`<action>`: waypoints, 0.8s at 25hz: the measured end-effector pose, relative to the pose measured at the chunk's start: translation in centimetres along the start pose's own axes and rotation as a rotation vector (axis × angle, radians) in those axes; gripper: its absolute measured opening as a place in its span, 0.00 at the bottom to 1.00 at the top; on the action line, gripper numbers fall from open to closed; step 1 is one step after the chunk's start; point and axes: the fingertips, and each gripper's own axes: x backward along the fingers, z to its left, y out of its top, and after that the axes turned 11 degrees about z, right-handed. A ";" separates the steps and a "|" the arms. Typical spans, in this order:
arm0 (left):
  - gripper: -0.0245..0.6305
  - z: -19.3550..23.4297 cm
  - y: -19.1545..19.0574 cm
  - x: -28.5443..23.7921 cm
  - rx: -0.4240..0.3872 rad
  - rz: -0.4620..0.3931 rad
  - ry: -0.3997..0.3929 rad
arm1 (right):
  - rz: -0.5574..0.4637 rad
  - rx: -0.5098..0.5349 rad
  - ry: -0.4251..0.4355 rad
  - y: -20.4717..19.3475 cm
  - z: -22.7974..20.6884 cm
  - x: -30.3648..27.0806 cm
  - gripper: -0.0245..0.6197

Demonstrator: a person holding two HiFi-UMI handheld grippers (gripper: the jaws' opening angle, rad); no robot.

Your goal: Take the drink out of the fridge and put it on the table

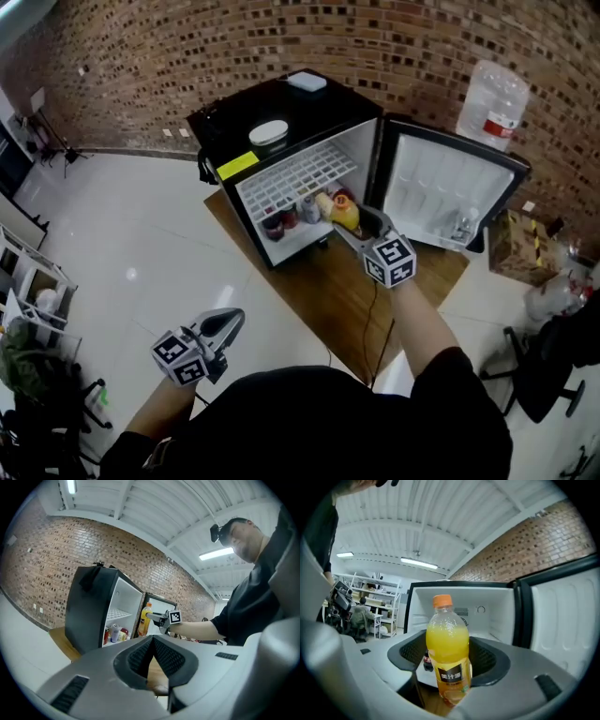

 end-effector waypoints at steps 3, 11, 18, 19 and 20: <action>0.03 0.2 -0.5 -2.8 -0.010 0.022 -0.039 | 0.029 -0.100 -0.041 -4.2 -0.9 2.7 0.50; 0.03 -2.1 -4.2 -10.3 0.013 0.111 -0.162 | 0.128 -0.269 -0.111 -16.3 -1.8 7.7 0.50; 0.03 -3.0 -6.6 -14.0 0.002 0.186 -0.173 | 0.109 -0.334 -0.117 -22.8 -2.3 7.6 0.50; 0.03 -2.9 -6.6 -14.3 0.002 0.190 -0.171 | 0.091 -0.330 -0.110 -23.0 -2.4 7.6 0.50; 0.03 -2.9 -6.6 -14.6 0.002 0.193 -0.168 | 0.073 -0.325 -0.100 -23.1 -2.4 7.7 0.50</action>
